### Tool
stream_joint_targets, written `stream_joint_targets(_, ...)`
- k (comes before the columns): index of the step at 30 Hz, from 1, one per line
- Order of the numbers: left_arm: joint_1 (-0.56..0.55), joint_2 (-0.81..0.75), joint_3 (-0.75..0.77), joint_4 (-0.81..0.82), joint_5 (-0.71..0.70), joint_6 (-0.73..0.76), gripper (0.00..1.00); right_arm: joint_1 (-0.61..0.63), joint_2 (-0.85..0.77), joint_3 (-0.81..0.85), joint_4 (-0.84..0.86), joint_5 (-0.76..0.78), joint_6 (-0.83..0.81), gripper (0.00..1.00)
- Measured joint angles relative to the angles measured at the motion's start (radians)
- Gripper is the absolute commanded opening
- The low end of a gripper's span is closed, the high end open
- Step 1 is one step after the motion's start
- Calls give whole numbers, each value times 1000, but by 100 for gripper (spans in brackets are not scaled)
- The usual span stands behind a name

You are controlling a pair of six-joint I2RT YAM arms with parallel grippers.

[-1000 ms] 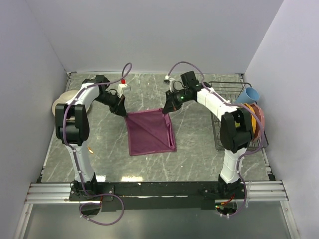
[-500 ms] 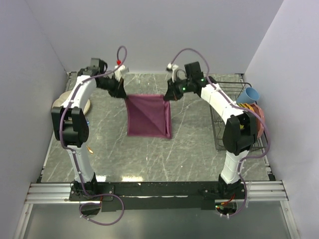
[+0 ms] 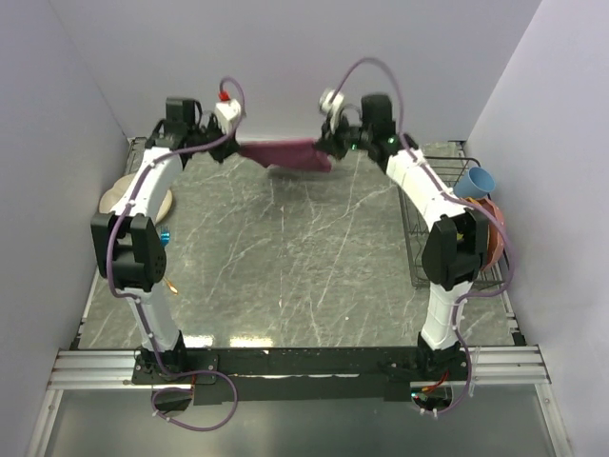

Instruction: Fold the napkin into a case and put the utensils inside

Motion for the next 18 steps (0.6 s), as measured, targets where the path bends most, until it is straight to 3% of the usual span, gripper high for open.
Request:
stream_joint_targets(9, -6, -126, -555, 28, -39, 195, 1, 143, -88, -567, 77, 15, -265, 0)
stream_joint_targets(18, -8, -308, -779, -10, -60, 273, 1, 235, -231, -721, 93, 25, -317, 0)
